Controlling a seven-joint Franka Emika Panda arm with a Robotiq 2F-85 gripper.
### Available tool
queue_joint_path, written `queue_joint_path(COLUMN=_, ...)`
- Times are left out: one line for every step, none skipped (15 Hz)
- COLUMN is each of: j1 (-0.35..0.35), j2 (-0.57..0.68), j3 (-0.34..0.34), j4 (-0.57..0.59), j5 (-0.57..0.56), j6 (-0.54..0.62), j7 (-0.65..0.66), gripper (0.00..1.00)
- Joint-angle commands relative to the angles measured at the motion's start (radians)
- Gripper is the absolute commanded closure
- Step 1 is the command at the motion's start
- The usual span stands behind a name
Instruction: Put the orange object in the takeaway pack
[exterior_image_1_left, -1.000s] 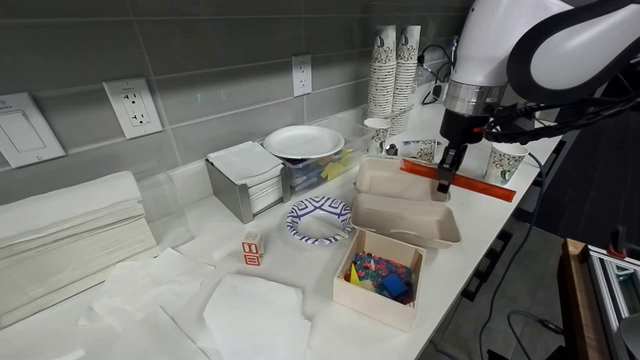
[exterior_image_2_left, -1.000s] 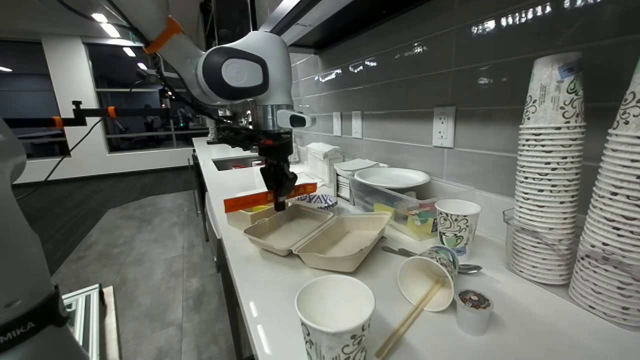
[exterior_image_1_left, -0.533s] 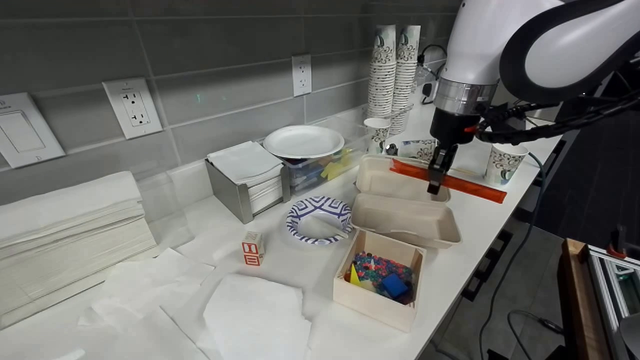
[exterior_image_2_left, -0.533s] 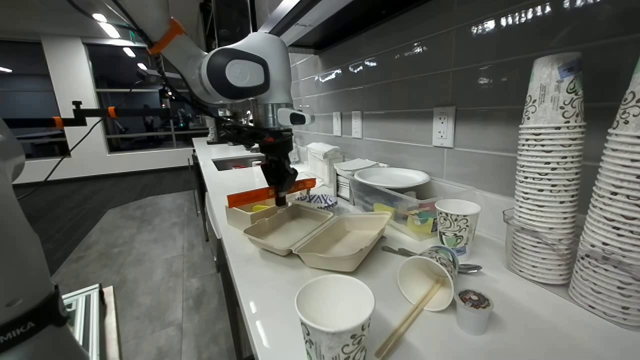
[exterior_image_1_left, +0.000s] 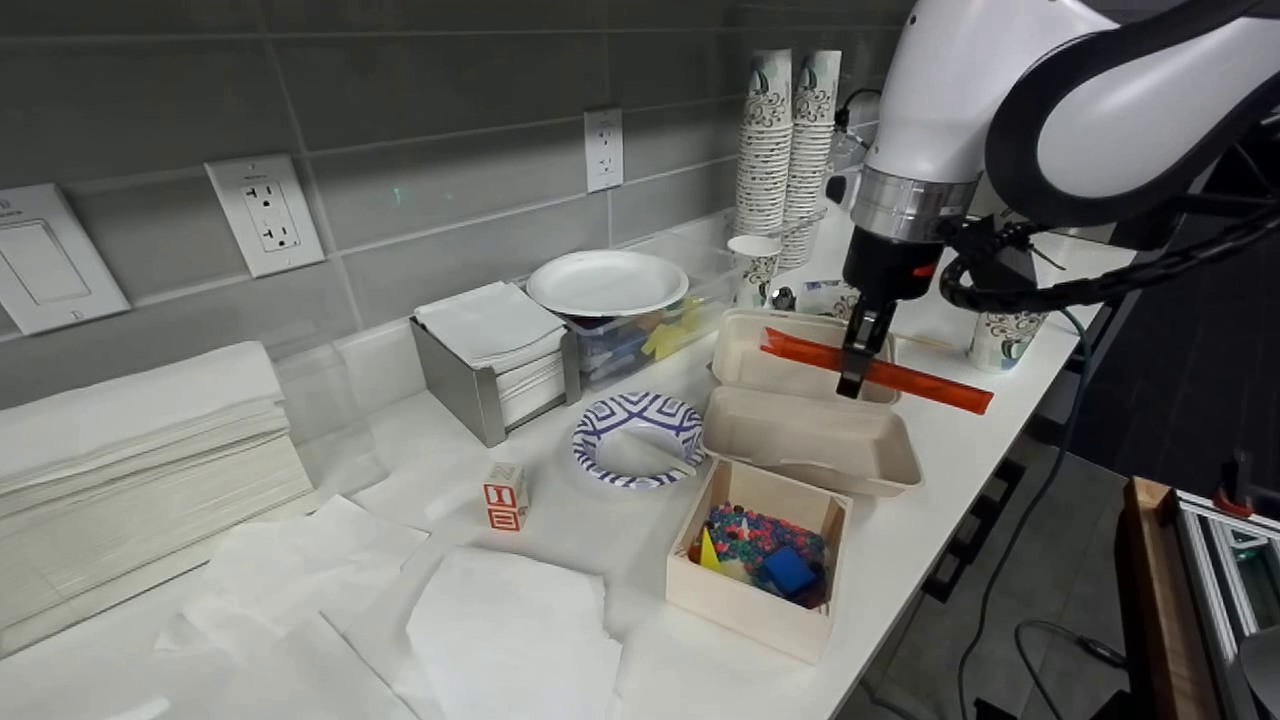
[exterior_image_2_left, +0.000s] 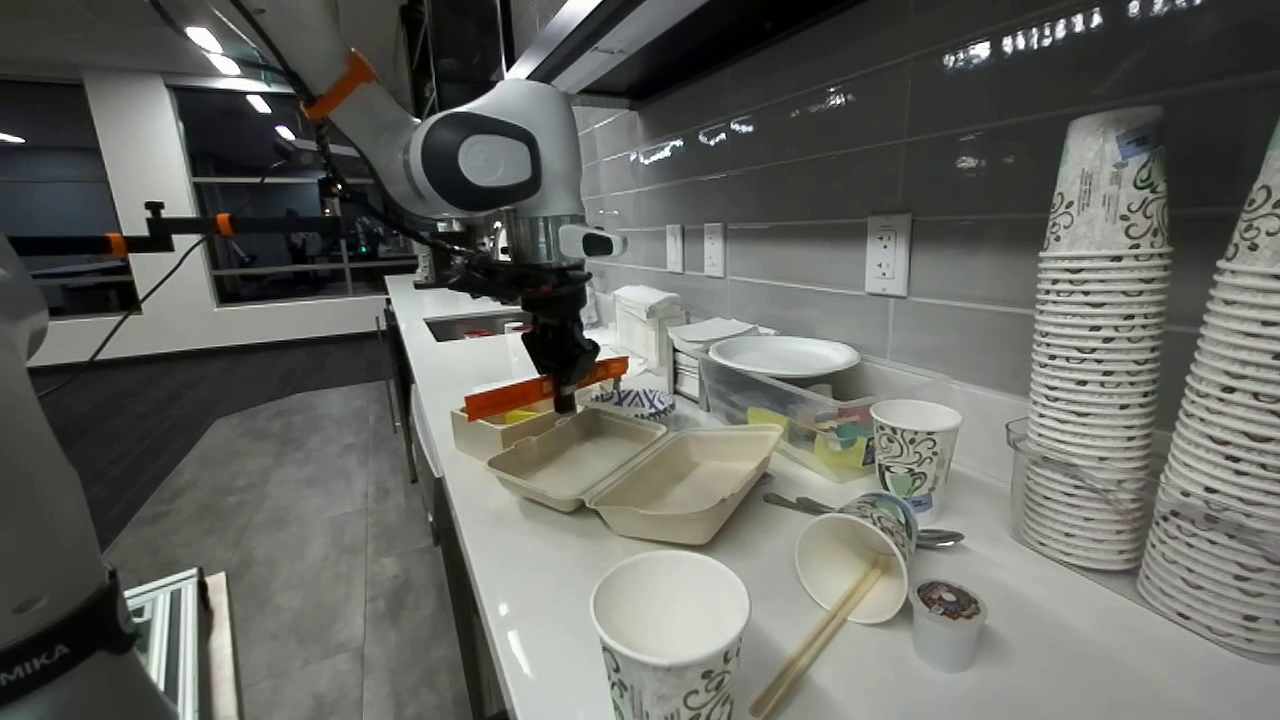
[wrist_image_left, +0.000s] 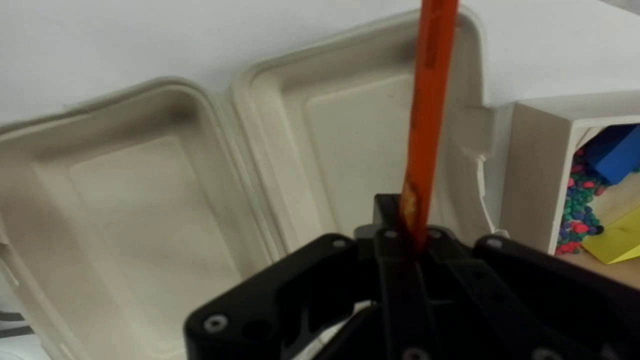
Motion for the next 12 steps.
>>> queue_joint_path(j1=0.026, j2=0.101, j3=0.013, j4=0.048, j5=0.023, j6=0.067, j7=-0.048, gripper=1.00)
queue_joint_path(j1=0.030, j2=0.123, j3=0.016, j4=0.057, j5=0.027, j6=0.079, j7=-0.056, gripper=1.00)
queue_joint_path(j1=0.028, j2=0.145, j3=0.020, j4=0.066, j5=0.013, j6=0.097, j7=-0.051, gripper=1.00)
queue_joint_path(j1=0.030, j2=0.163, j3=0.022, j4=0.074, j5=0.018, j6=0.106, j7=-0.055, gripper=1.00)
queue_joint_path(j1=0.027, j2=0.181, j3=0.023, j4=0.081, j5=0.010, j6=0.118, j7=-0.055, gripper=1.00)
queue_joint_path(j1=0.024, j2=0.195, j3=0.021, j4=0.090, j5=0.007, j6=0.123, j7=-0.058, gripper=1.00)
queue_joint_path(j1=0.021, j2=0.208, j3=0.019, j4=0.097, j5=0.017, j6=0.129, j7=-0.072, gripper=1.00)
queue_joint_path(j1=0.017, j2=0.220, j3=0.017, j4=0.102, j5=0.020, j6=0.142, j7=-0.087, gripper=1.00)
queue_joint_path(j1=0.014, j2=0.231, j3=0.016, j4=0.110, j5=0.026, j6=0.146, j7=-0.089, gripper=1.00)
queue_joint_path(j1=0.009, j2=0.241, j3=0.013, j4=0.117, j5=0.018, j6=0.150, j7=-0.076, gripper=1.00)
queue_joint_path(j1=0.006, j2=0.248, j3=0.011, j4=0.123, j5=0.021, j6=0.150, j7=-0.056, gripper=1.00)
queue_joint_path(j1=0.003, j2=0.254, j3=0.009, j4=0.130, j5=0.019, j6=0.146, j7=-0.032, gripper=1.00)
